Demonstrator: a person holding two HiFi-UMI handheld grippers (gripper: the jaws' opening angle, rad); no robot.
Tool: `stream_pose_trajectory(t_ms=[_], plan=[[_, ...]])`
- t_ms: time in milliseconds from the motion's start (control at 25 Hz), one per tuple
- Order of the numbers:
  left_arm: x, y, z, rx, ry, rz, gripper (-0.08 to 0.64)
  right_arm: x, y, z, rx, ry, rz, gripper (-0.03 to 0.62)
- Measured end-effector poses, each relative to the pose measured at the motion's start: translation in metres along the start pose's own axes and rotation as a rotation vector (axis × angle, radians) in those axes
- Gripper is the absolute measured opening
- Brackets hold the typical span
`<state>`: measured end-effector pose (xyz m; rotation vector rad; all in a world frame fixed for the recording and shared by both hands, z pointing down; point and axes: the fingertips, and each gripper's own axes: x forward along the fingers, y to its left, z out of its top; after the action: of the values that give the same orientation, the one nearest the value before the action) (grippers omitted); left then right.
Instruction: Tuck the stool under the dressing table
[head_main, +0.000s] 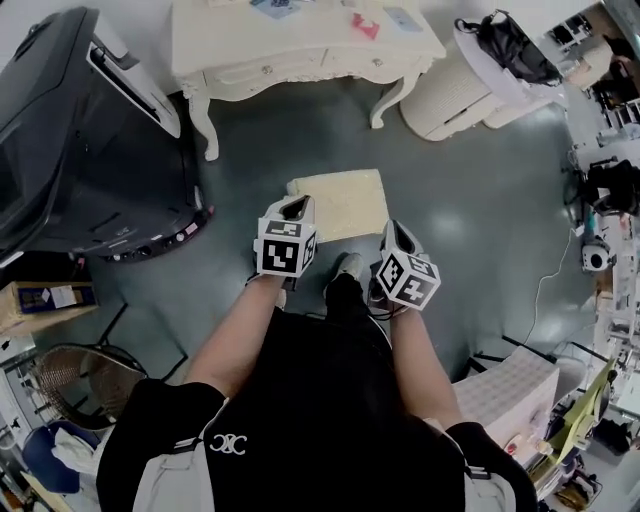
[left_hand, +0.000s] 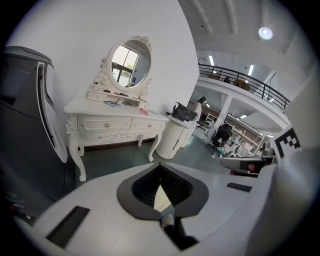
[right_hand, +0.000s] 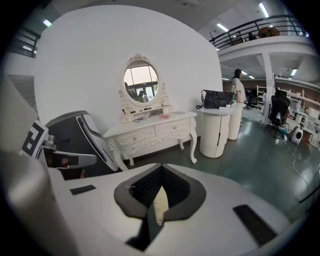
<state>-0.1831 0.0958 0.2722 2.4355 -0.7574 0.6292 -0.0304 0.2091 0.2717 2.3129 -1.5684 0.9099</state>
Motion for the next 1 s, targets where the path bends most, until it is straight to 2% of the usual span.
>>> stream_pose_trajectory(t_ms=[240,440,560,720,840,960,1000], plan=[[0.058,0.005,-0.004,-0.062,0.074,0.109,0.000,0.077,-0.049,0.004,-0.070,0.090,0.117,0.009],[0.123,-0.015,-0.027,-0.240,0.160,0.098,0.000,0.135,-0.110,-0.007,-0.150,0.226,0.197,0.009],[0.153,-0.024,-0.056,-0.269,0.239,0.138,0.000,0.165,-0.142,-0.032,-0.169,0.340,0.245,0.009],[0.174,-0.018,-0.106,-0.245,0.363,0.223,0.000,0.201,-0.171,-0.065,-0.181,0.472,0.297,0.009],[0.188,0.004,-0.141,-0.261,0.418,0.267,0.000,0.232,-0.184,-0.085,-0.178,0.508,0.337,0.009],[0.206,0.027,-0.179,-0.306,0.446,0.258,0.000,0.260,-0.196,-0.109,-0.167,0.531,0.376,0.009],[0.214,0.033,-0.192,-0.325,0.455,0.240,0.051,0.269,-0.201,-0.117,-0.158,0.536,0.388,0.009]])
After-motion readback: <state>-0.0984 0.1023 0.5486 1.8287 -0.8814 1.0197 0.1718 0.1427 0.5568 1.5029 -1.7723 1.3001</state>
